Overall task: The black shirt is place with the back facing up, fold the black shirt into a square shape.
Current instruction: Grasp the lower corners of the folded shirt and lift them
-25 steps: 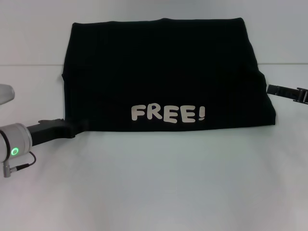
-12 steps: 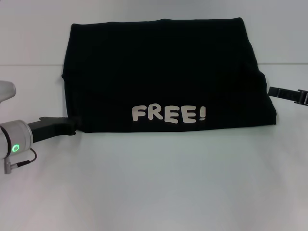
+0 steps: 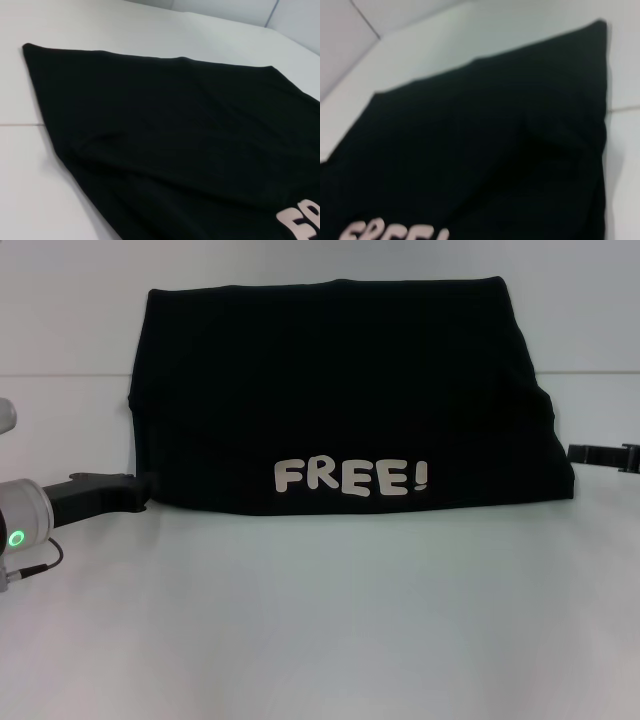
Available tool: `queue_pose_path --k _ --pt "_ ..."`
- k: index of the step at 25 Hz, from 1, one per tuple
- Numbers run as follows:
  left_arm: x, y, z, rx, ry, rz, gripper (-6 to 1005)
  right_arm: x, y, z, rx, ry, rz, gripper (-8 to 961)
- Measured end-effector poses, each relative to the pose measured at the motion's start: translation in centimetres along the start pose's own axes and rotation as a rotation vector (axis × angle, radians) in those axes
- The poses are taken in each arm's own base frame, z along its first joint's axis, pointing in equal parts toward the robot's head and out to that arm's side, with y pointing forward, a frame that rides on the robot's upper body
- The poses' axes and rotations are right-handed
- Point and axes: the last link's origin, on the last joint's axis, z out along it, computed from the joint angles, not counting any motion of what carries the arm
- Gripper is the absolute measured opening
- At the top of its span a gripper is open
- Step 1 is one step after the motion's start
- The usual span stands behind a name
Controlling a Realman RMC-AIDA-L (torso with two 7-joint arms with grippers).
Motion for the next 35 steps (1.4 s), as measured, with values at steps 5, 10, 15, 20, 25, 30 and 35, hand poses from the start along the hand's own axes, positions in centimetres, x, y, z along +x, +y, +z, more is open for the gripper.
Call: queue_pose_path --k 5,10,15,20,25,30,35 --pt "0.1 0.1 0.0 -0.007 -0.006 0.010 -3 0.0 0.3 0.7 0.029 0.065 -0.028 684" --pt "0.3 0.0 0.0 -0.006 -0.004 0.015 -3 0.1 1.0 2.1 0.055 0.062 -0.049 683" --pt "0.5 -0.1 0.1 0.001 -0.003 0.017 -3 0.1 1.8 3.2 0.061 0.058 -0.063 676" --pt "0.7 -0.1 0.1 0.001 -0.003 0.020 -1 0.3 2.2 3.9 0.068 0.061 -0.073 665" --pt "0.7 -0.1 0.1 0.003 -0.002 0.021 -2 0.9 2.2 4.2 0.080 0.079 -0.081 579" --pt "0.7 -0.1 0.1 0.005 -0.003 0.021 -2 1.3 1.9 4.0 0.084 0.082 -0.087 442" --pt "0.7 -0.2 0.1 0.005 -0.002 0.019 -1 1.5 1.9 3.7 0.072 0.080 -0.095 250"
